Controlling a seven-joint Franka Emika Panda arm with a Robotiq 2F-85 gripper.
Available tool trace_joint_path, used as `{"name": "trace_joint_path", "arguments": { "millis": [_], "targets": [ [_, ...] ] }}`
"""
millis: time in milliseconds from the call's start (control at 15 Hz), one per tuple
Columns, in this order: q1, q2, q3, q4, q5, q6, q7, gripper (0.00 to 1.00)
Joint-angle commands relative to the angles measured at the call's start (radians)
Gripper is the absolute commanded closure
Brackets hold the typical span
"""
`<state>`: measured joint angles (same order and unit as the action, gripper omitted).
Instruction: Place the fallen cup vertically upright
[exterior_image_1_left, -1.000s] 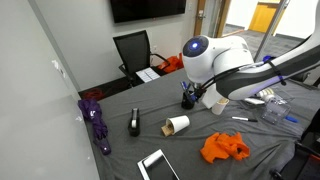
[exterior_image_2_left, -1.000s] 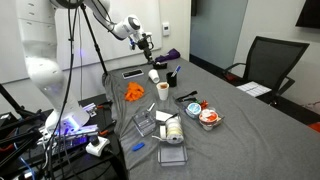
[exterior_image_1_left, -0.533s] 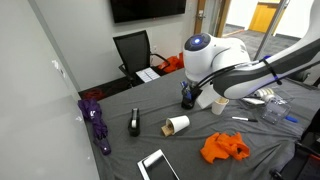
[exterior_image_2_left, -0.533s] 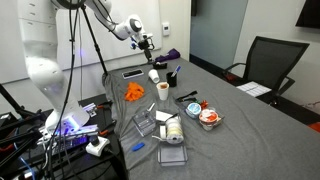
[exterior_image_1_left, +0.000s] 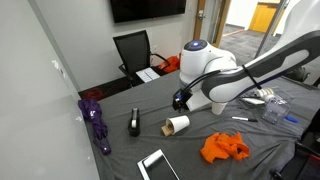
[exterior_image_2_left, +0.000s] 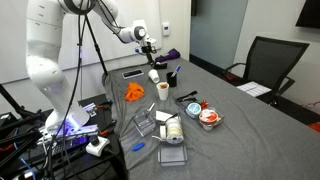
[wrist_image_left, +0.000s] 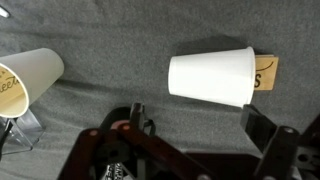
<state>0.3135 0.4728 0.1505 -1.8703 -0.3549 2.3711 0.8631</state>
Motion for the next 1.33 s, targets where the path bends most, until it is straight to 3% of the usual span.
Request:
{"name": "trace_joint_path", "arguments": {
  "millis": [0,267,733,1267],
  "targets": [
    [0.04,0.076,-0.027,0.058,0.043,0.039,-0.038,0.0],
    [0.105,0.127,-0.069,0.107,0.018,0.041,0.012,0.0],
    [0.112,0.115,-0.076,0.092,0.038,0.033,-0.009,0.0],
    [0.16,0.189,-0.084,0.206,0.039,-0.084,0.028,0.0]
  ]
}}
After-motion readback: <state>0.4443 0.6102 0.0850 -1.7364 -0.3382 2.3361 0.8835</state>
